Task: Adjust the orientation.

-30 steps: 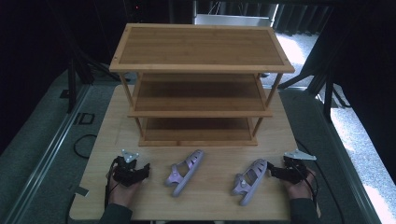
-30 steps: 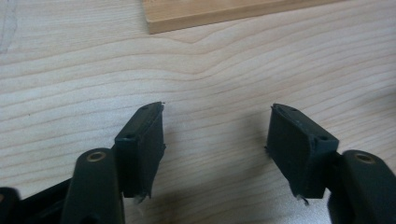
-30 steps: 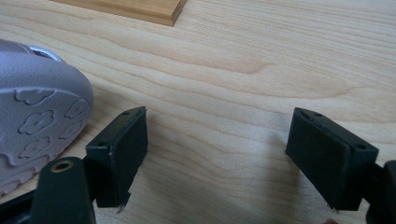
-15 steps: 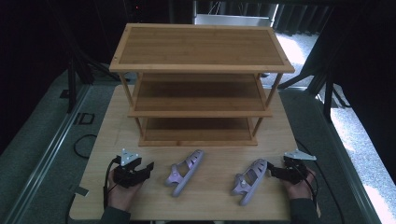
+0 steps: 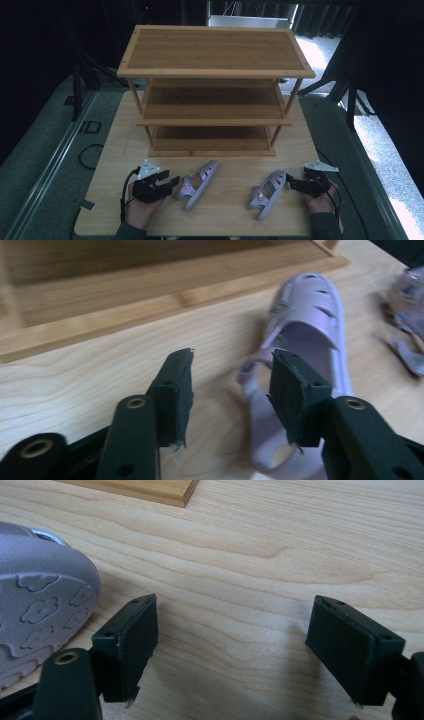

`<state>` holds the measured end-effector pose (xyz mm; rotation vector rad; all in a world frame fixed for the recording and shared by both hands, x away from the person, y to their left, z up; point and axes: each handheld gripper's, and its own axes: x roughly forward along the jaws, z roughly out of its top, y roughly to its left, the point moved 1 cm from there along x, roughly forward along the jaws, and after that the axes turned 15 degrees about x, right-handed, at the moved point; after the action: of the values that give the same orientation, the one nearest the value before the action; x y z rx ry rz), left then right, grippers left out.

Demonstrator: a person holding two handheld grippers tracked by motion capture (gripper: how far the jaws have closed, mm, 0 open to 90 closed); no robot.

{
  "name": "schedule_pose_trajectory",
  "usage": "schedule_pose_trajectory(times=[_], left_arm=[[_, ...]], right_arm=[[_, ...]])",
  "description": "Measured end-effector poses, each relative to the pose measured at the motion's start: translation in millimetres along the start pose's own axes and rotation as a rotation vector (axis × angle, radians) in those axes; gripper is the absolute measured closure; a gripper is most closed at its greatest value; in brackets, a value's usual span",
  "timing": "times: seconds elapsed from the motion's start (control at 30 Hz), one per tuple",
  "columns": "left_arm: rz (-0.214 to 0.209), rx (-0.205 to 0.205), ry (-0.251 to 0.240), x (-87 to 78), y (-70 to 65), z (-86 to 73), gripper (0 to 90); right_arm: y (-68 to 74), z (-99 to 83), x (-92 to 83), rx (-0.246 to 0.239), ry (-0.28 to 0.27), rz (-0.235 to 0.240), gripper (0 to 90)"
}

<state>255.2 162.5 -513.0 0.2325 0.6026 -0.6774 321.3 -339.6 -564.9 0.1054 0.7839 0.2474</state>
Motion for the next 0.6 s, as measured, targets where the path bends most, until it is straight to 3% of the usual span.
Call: schedule_pose_trajectory(times=[0.43,0.6], left_arm=[[-0.115,0.02,-0.021,6.5,-17.8,5.9,59.8],[-0.138,0.055,-0.018,9.3,-30.3,9.7,58.6]], right_arm=[[0.0,-0.1,-0.1,0.0,0.0,0.0,20.0],[0.0,-0.1,-0.1,0.0,0.0,-0.001,20.0]])
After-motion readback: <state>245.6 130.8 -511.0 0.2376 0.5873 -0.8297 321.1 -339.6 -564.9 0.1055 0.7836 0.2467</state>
